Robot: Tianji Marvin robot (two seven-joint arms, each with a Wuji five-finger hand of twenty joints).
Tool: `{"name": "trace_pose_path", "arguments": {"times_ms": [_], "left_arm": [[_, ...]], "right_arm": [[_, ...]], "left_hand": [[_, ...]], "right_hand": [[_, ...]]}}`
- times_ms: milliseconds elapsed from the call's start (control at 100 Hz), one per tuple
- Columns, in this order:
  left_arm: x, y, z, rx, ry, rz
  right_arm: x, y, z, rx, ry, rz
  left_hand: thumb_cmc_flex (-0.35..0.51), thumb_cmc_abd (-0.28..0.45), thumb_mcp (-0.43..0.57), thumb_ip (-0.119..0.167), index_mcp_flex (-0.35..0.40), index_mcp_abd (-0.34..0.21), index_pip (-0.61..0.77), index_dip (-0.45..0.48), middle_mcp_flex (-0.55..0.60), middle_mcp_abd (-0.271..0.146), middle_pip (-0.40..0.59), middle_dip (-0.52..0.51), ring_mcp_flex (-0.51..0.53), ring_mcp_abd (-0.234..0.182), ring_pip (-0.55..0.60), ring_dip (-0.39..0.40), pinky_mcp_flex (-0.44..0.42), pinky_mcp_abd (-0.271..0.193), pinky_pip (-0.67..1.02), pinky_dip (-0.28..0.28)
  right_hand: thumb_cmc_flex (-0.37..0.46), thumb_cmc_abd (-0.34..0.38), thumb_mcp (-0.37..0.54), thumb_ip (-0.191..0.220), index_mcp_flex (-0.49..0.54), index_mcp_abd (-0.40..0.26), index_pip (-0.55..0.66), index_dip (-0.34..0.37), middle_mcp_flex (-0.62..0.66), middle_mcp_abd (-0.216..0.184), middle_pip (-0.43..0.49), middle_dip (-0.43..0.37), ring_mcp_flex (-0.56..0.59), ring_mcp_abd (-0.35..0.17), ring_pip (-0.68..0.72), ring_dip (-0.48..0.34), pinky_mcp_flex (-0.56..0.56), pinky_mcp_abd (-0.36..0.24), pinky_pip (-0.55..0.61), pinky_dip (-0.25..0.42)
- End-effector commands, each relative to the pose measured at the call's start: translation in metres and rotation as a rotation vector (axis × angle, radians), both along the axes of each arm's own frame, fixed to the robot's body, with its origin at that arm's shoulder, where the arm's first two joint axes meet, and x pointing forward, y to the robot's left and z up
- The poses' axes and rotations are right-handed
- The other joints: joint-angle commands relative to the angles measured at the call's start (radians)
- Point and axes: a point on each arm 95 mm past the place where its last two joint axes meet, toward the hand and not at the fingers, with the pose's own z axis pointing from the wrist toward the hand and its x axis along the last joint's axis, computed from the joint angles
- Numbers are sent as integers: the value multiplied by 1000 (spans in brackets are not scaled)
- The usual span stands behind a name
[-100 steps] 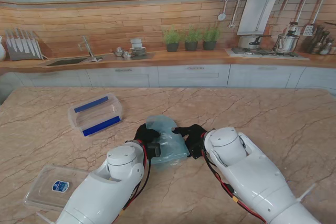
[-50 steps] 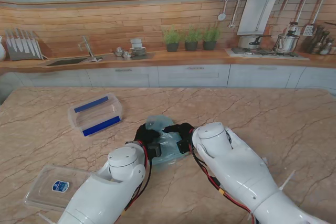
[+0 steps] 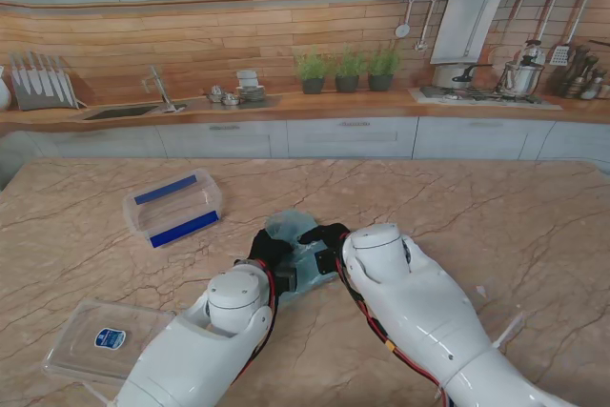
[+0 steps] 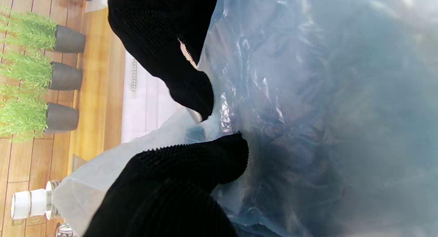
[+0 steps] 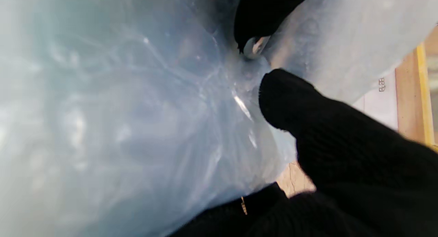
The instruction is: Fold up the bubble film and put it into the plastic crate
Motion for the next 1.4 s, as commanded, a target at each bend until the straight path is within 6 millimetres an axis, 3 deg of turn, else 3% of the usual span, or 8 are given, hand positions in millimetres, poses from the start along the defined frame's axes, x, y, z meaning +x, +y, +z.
{"name": "trace_pose_path", "arguments": {"times_ms": [0, 200, 370, 480, 640, 750, 930, 1390], "left_arm": [[-3, -5, -2, -12, 3, -14], [-3, -6, -2, -22, -1, -4], [-3, -5, -3, -16, -16, -18], [-3, -5, -2, -13, -25, -23], [-4, -5, -4, -14, -31, -46], [-4, -4, -4, -17, -46, -62], [-3, 2, 2, 20, -148, -67], [-10, 32, 47, 215, -506, -75]], "right_arm": [[-9, 5, -14, -4, 50, 10], [-8, 6, -14, -37, 57, 10], [-7, 7, -14, -65, 59, 7], [-6, 8, -15, -74, 53, -8], [-6, 10, -16, -87, 35, -25], [-5, 11, -16, -101, 4, -66], [-6, 2, -14, -133, -72, -104], [-15, -36, 16, -236, -414, -84]], "left_hand": [[68, -72, 58, -43, -27, -27, -18, -18, -28, -30, -4, -33, -8, -30, -23, -13, -5, 12, -15, -32], [68, -99, 119, -60, -44, -37, -19, -41, -79, -32, 11, -104, -32, -37, -54, -11, -21, 20, -42, -74], [40, -130, 200, -48, -62, -27, -62, -85, -141, -27, -15, -196, -76, -58, -74, -22, -59, 5, -74, -90], [10, -131, 230, -24, -80, -12, -106, -121, -182, -15, -44, -228, -106, -70, -82, -37, -76, -19, -92, -92], [-95, -105, 166, 117, -129, 10, -224, -201, -259, -3, -96, -289, -179, -76, -108, -69, -144, -100, -185, 8], [-244, -28, -45, 238, -162, 21, -293, -242, -314, 3, -135, -305, -265, -80, -96, -125, -202, -116, -242, 28], [-429, -72, -198, 141, -196, 20, -369, -276, -398, 5, -199, -327, -366, -78, -139, -177, -289, -142, -308, 15], [-417, 13, -339, 140, -142, -1, -409, -271, -405, 18, -269, -359, -441, -75, -258, -241, -341, -178, -445, 7]], "right_hand": [[24, -67, 27, -6, 20, -34, 52, -14, 32, -17, 18, 4, 45, -26, 43, 23, -16, -88, 78, 35], [36, -87, 55, -5, 45, -56, 140, -39, 65, -24, 95, 33, 71, -58, 184, 76, 25, -123, 170, 106], [66, -99, 47, -82, 97, -101, 265, 17, 91, -28, 200, 41, 80, -120, 351, 128, 39, -153, 248, 192], [112, -111, 62, -123, 116, -178, 443, -41, 142, -37, 246, 75, 110, -157, 458, 149, 68, -166, 294, 255], [133, -87, 53, -132, 152, -276, 577, -28, 158, -33, 258, 90, 119, -158, 493, 159, 73, -162, 314, 278], [138, -87, 53, -133, 181, -313, 615, -17, 158, -27, 264, 90, 118, -152, 500, 160, 70, -155, 321, 283], [136, -87, 55, -129, 218, -329, 638, -28, 159, -11, 278, 90, 124, -141, 511, 159, 57, -138, 332, 287], [128, -65, 53, -120, 196, -318, 567, -111, 144, -6, 286, 103, 114, -114, 527, 165, -60, -81, 255, 239]]}}
